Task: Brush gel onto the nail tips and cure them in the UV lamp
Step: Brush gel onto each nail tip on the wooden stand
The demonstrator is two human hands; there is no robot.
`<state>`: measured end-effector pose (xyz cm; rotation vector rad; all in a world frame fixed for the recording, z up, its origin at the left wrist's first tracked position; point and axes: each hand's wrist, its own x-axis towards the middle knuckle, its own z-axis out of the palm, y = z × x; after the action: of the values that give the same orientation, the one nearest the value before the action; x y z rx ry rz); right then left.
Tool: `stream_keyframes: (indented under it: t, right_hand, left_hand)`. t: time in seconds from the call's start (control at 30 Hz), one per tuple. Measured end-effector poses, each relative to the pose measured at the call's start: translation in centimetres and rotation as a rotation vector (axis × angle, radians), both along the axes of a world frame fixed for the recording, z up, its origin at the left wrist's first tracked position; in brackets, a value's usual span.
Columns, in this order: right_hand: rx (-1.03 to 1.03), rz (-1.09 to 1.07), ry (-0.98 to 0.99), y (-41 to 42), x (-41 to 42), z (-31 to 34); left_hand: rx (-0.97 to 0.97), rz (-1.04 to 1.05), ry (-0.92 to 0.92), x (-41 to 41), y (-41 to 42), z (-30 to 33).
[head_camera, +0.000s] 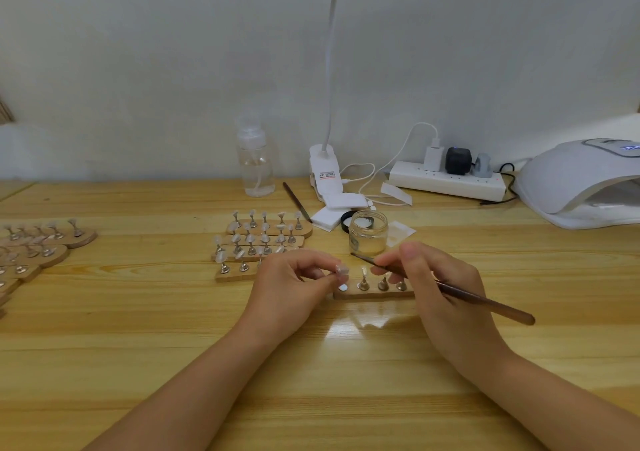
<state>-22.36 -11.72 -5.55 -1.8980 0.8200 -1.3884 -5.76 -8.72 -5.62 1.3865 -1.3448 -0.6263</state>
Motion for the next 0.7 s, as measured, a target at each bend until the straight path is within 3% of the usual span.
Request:
stream_keyframes:
  t: [0.2, 0.37, 0.7]
  right_hand:
    - [-0.095, 0.0, 0.086, 0.1, 0.17, 0.09]
    - [-0.068, 0.03, 0.011, 0.28, 0.05, -0.17]
    - [-0.115, 0.005, 0.051, 0.12, 0.06, -0.18]
  left_hand:
    - [0.038, 0.036, 0.003, -0.01, -0.04, -0.07]
    - [0.023, 0.013, -0.013, -0.04, 0.05, 0.05]
    - [0.017, 0.012, -0.023, 0.04, -0.17, -0.14]
